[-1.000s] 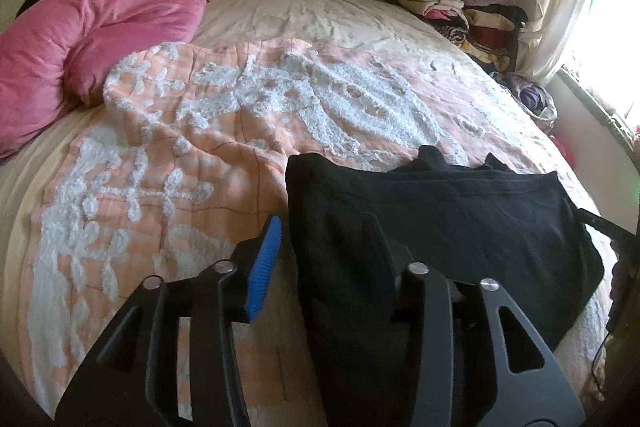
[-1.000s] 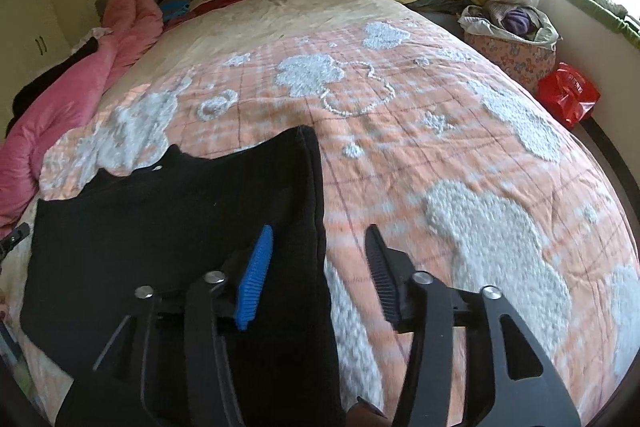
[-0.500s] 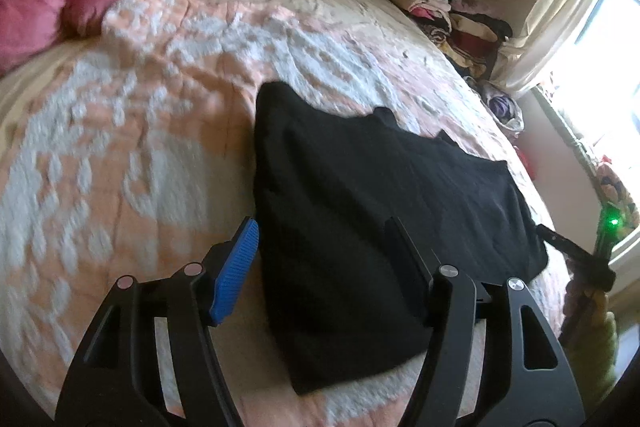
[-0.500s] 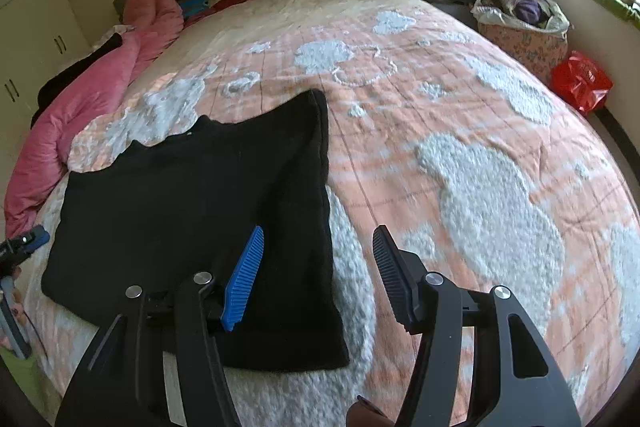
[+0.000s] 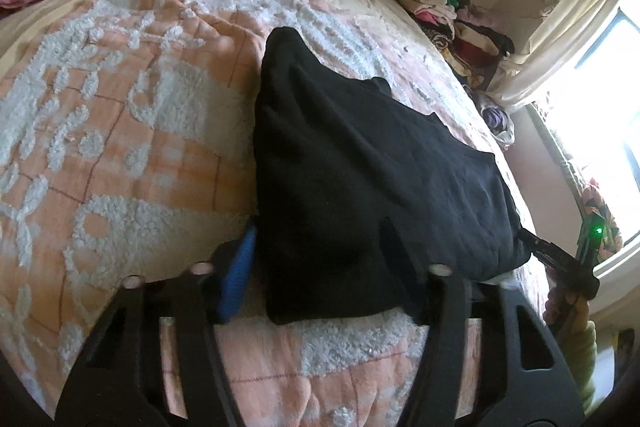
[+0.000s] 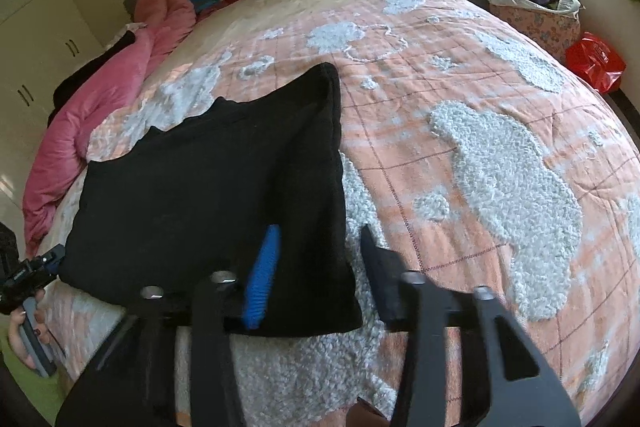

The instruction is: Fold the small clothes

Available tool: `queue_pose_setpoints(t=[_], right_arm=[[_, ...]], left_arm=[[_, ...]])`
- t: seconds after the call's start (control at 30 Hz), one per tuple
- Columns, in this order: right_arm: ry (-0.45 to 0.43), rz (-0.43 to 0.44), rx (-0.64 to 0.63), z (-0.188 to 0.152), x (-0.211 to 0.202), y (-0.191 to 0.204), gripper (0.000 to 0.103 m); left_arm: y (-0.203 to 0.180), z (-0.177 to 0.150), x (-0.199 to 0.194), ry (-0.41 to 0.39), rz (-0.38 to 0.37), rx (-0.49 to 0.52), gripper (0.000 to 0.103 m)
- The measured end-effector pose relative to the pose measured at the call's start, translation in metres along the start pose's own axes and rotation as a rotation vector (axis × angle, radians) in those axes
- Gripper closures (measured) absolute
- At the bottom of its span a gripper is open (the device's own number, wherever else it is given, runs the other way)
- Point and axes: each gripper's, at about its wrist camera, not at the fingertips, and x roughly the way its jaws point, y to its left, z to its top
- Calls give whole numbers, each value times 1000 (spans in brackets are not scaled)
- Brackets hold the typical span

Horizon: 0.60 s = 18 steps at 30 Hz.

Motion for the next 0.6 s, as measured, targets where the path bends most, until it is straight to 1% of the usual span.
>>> queue_pose_setpoints(t=[0.03,0.07,0.13,0.17,0.27,0.33,0.4,0.43,0.5,0.57,0.6], right_arm=[[-3,-5,-7,-1,-1,1,95],[-14,-6,-12,-2,-3,2,95],[-22,4,-15,-2,-8,2,96],[-36,5,-13,-2,-13,2,96],[-68,13,-5,-1,-26,-2,97],[-56,-6,-8,-4,-26,-4,97],[-22,-37,-11,-10,-19,-5,97],[-9,-42,-4,-12,-16,-7,96],[4,-49,12,-17,-11,-9,95],[-1,-58,25,-18,-12,-9,93],[-3,-67,26,-19,-13,-10,89]], left_arm=[[0,-1,1,0,7,1,82],[0,-1,0,-2,12,3,92],[-4,-1,-1,-2,17,38,96],[-6,-1,-4,-5,29,59,96],[-7,-3,-13,-15,36,62,96],[-6,-8,-12,-4,52,68,96],[-2,-12,-7,12,56,58,95],[0,-13,-5,25,60,51,94],[0,-13,-5,26,64,47,92],[-2,-14,-8,20,73,55,89],[-2,-15,-8,20,77,57,89]])
